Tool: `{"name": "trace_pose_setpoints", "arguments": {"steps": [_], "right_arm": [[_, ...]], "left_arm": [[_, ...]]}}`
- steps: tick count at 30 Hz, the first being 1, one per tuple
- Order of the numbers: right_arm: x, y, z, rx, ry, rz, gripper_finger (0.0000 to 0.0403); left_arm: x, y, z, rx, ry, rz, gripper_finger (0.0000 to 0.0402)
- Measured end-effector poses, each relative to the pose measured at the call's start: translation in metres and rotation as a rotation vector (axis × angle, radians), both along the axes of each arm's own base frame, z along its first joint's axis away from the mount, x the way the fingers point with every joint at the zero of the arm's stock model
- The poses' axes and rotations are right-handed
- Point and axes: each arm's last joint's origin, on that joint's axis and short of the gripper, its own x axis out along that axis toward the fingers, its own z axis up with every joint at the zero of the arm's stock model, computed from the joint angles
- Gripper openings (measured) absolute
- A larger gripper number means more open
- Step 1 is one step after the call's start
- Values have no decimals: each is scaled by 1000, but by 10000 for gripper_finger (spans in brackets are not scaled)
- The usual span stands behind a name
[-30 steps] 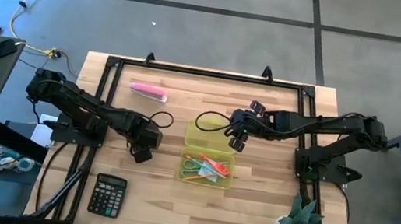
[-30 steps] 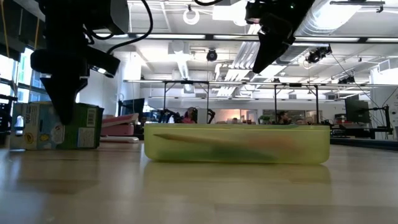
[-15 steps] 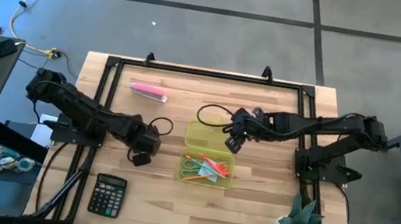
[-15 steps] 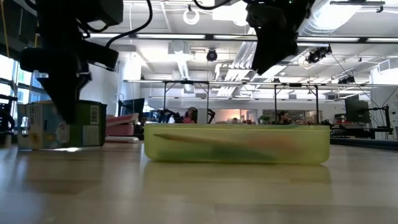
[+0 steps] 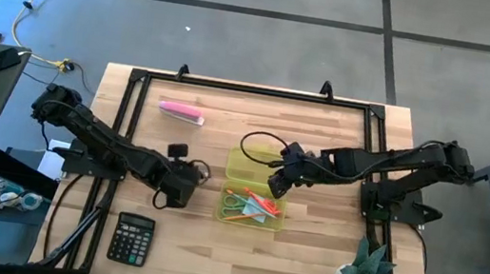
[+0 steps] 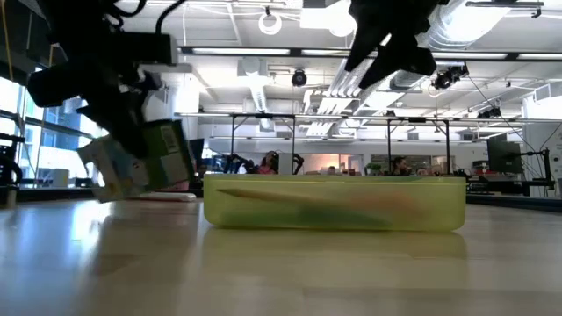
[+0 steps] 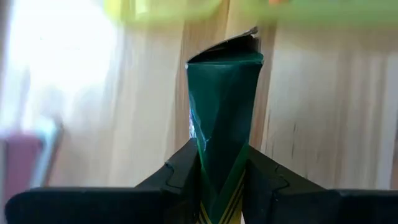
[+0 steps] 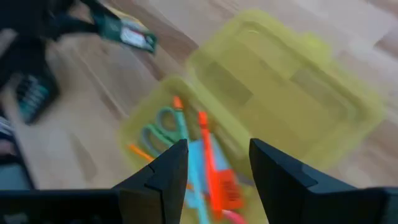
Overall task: Pack school essentials
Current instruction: Put the crayon box into the supply box
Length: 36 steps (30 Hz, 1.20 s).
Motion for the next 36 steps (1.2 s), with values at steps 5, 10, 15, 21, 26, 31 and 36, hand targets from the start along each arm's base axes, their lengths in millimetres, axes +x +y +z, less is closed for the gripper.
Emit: {"name": "trace_pose_setpoints", "arguments": {"steps": [5,10,15,21,26,31,36], "right_arm": [[4,12,5,107,-80,-32,160],[7,20,8,165,-141,-48,163],[11,22,13,219,-216,-114,182],[20,20,23,333,-351,-188,214],[25,18,34,316,-512,-277,220],[29,14,43,349,-614,-317,220],[29,16,43,356,-620,-312,220]], "left_arm": [[11,-8,7,152,-110,-112,80],[20,-13,14,284,-194,-172,80],[30,-13,25,442,-276,-176,80],[41,-14,43,638,-363,-152,80],[47,-15,54,731,-385,-170,81],[50,-15,61,794,-378,-210,81],[51,-16,65,821,-383,-224,81]]}}
